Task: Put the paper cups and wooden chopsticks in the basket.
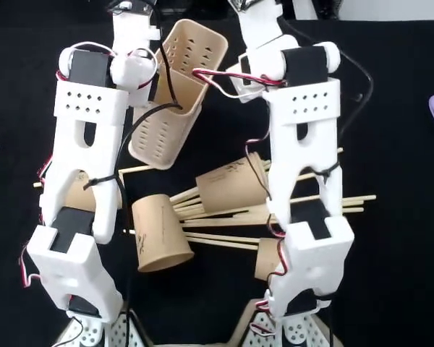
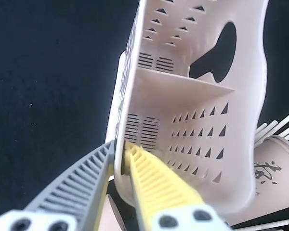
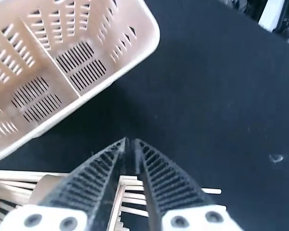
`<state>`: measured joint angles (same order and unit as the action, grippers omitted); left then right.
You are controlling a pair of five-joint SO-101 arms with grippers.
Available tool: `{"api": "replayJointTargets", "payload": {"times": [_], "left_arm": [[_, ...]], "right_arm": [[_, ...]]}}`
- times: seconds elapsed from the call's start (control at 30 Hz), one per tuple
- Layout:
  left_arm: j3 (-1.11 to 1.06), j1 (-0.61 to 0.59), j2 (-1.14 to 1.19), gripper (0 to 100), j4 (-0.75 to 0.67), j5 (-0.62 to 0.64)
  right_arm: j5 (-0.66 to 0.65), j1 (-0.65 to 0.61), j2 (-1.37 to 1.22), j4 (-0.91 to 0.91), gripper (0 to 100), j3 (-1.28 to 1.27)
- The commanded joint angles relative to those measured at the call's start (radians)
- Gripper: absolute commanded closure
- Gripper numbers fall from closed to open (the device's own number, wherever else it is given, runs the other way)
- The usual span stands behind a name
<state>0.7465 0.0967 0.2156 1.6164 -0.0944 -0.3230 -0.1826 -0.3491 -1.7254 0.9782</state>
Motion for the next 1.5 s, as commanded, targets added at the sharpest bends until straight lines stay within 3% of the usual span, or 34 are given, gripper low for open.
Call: {"api": "replayJointTargets", "payload": {"times": [0.0,0.1,0.27,0.47,0.87,1.1,1.33,1.47], "left_arm": [[0.001,0.005,-0.023,97,-0.021,-0.015],[-0.001,0.013,-0.021,97,-0.015,-0.017],[-0.001,0.042,-0.021,97,-0.021,-0.018],[0.001,0.045,-0.02,97,-0.037,-0.02],[-0.001,0.044,-0.021,97,-0.037,-0.018],[-0.001,0.047,-0.023,97,-0.018,-0.018],[0.004,0.148,-0.031,97,0.034,-0.109],[0.01,0.147,-0.031,97,0.025,-0.117]], "right_arm": [[0.015,0.017,0.065,0.005,79.6,0.061],[0.017,0.02,0.064,-0.006,68.7,0.13],[0.149,0.008,0.036,0.023,79.7,0.142],[0.176,-0.057,-0.027,0.046,78.3,0.137],[0.18,-0.043,-0.2,0.173,78.3,0.139],[0.192,-0.044,-0.206,0.114,78.3,0.186],[0.387,-0.043,-0.208,0.11,78.3,0.143],[0.439,-0.025,-0.242,0.115,78.3,0.119]]}}
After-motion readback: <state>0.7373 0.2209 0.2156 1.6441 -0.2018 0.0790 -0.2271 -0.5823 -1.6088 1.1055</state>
